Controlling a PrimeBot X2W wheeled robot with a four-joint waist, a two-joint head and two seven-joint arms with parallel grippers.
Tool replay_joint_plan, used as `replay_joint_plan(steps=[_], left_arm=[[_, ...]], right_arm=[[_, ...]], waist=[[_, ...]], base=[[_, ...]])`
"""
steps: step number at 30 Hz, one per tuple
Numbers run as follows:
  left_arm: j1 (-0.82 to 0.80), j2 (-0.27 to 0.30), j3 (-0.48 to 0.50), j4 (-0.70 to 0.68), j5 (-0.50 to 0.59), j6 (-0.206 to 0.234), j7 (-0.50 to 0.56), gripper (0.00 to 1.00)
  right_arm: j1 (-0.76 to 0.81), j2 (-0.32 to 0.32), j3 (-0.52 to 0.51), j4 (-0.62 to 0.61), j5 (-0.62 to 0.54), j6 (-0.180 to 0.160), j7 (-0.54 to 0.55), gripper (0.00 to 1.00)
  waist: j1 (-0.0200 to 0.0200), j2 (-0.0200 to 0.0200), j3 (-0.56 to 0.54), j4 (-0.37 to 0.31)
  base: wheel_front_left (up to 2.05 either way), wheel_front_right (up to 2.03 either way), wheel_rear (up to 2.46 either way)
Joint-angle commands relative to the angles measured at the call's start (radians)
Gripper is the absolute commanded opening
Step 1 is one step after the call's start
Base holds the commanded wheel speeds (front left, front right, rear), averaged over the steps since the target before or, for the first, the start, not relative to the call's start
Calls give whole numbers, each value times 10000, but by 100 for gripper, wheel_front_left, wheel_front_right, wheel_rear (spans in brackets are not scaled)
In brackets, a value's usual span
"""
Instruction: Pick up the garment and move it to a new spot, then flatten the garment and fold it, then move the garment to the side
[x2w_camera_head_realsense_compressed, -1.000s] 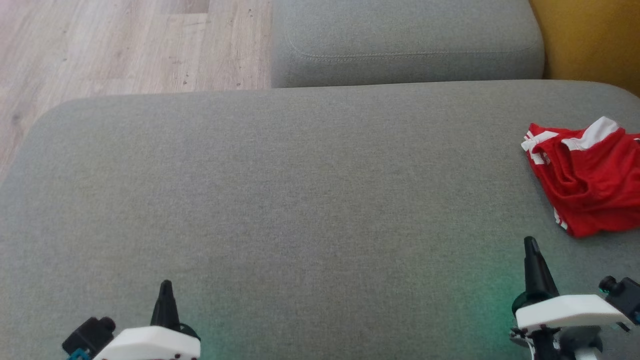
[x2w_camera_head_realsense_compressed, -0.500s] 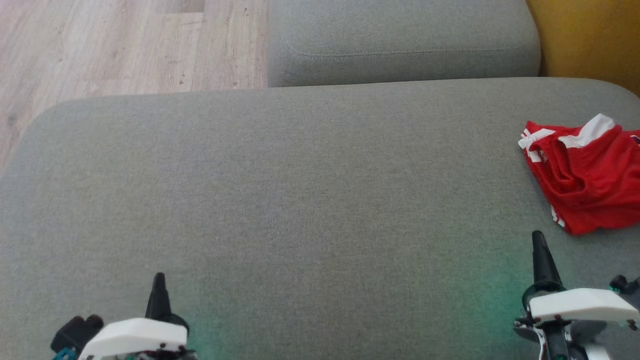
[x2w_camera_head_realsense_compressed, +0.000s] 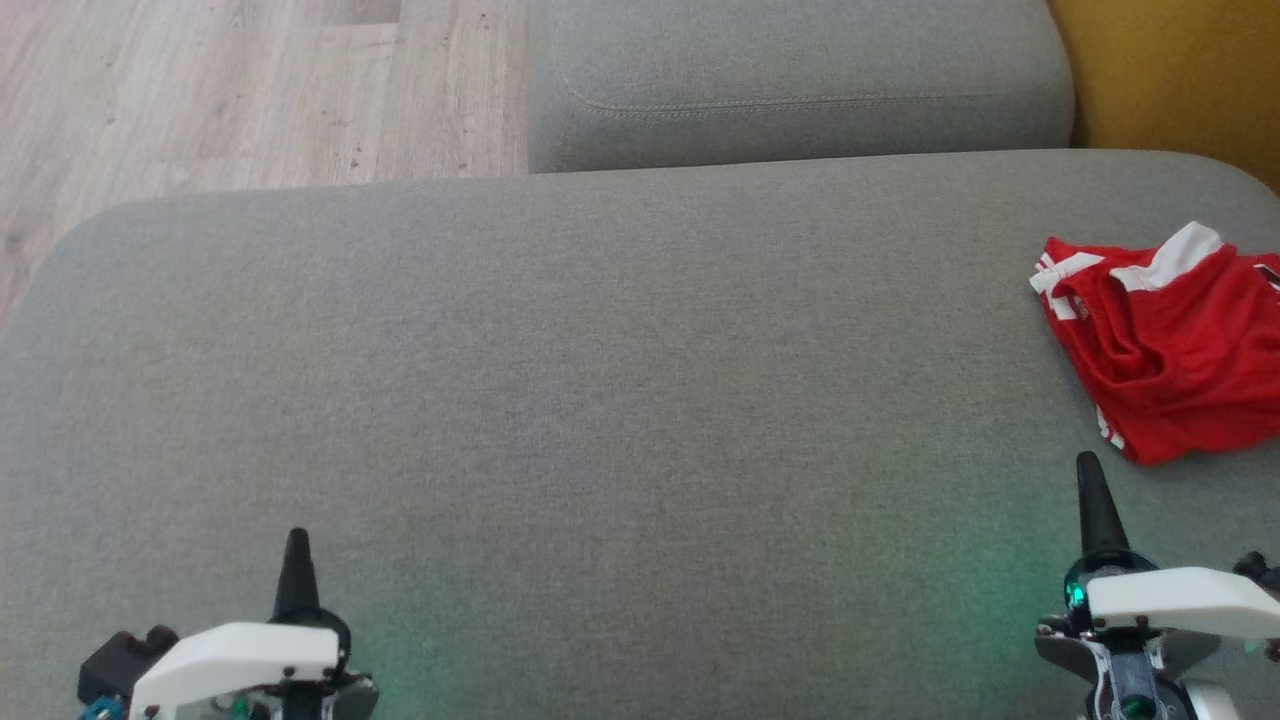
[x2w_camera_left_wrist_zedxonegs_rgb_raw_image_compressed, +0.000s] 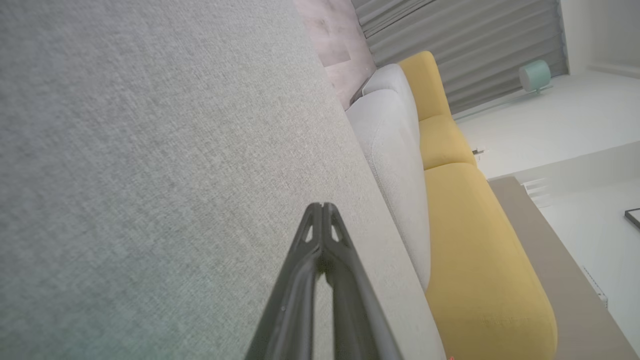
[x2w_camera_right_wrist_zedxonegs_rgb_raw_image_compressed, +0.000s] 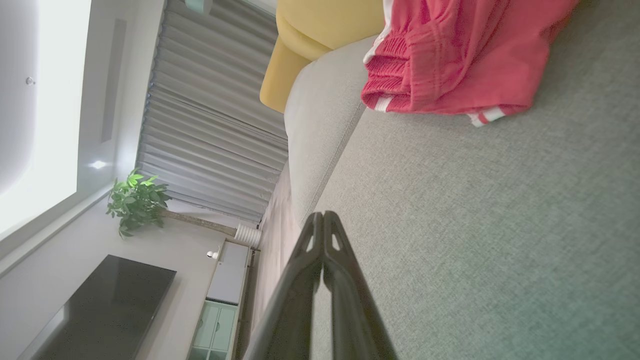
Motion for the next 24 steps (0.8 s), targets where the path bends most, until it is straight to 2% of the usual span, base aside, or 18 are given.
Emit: replay_joint_plan(steps=[1, 24], left_arm=[[-536, 12, 437, -302, -205, -127, 46, 0], [-858, -287, 1538, -304, -2265, -816, 694, 0]], right_arm=[[-531, -201, 72, -318, 308, -5, 76, 0], [-898, -203, -219, -279, 3109, -7, 558, 0]], waist=[[0, 0, 2, -8], [0, 0, 48, -161]], base=[[0, 0, 0], [0, 0, 0]])
